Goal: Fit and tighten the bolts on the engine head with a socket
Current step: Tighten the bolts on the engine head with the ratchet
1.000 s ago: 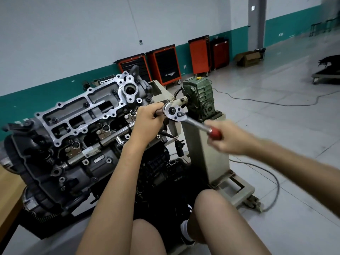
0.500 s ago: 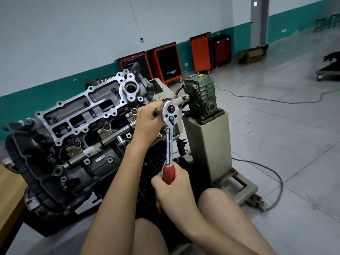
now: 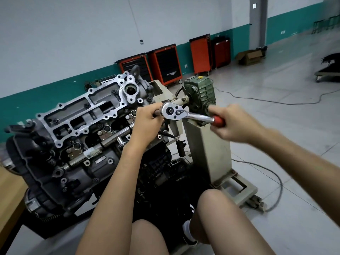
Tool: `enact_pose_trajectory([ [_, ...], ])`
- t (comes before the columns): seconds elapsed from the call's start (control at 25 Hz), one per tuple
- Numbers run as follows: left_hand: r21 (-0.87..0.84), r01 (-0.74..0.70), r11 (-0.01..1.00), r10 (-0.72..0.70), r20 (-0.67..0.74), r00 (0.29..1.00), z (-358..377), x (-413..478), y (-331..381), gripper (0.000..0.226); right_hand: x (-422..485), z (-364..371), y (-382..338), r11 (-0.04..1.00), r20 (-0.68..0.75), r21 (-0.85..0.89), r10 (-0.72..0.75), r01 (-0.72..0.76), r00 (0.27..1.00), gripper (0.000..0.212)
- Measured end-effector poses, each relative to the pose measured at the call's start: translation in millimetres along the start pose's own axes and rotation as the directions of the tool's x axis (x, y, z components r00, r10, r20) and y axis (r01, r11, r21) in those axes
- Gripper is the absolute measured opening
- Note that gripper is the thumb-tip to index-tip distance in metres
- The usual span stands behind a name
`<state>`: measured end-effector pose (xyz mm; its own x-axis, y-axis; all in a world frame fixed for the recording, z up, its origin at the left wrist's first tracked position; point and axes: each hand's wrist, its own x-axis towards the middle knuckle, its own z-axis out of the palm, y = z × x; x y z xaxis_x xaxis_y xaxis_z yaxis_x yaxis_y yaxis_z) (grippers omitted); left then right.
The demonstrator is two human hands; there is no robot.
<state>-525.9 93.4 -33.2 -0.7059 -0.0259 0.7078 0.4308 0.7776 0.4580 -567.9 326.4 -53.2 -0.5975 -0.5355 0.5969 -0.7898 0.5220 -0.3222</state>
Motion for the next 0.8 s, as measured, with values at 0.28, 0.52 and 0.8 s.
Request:
enact_pose_trajectory([
  [0.28, -0.019, 0.007, 1.0, -0.009, -0.062, 0.998, 5, 0, -7, 0.024, -68, 128, -153, 0.331, 0.086, 0.905, 0.473, -0.267, 0.877, 0.017],
  [0.52, -0.001, -0.001, 1.0, 0.001, -0.001, 1.0, 3, 4, -7, 0.024, -55, 62, -49, 0.823, 0.024, 0.542, 0.183, -0.167, 0.983, 0.029],
  [0.8, -0.014, 0.015, 1.0, -0.015, -0.019, 1.0, 1, 1, -2, 0.019, -8, 11, -1, 0.996, -0.014, 0.087, 0.023, -0.022, 1.0, 0.031],
])
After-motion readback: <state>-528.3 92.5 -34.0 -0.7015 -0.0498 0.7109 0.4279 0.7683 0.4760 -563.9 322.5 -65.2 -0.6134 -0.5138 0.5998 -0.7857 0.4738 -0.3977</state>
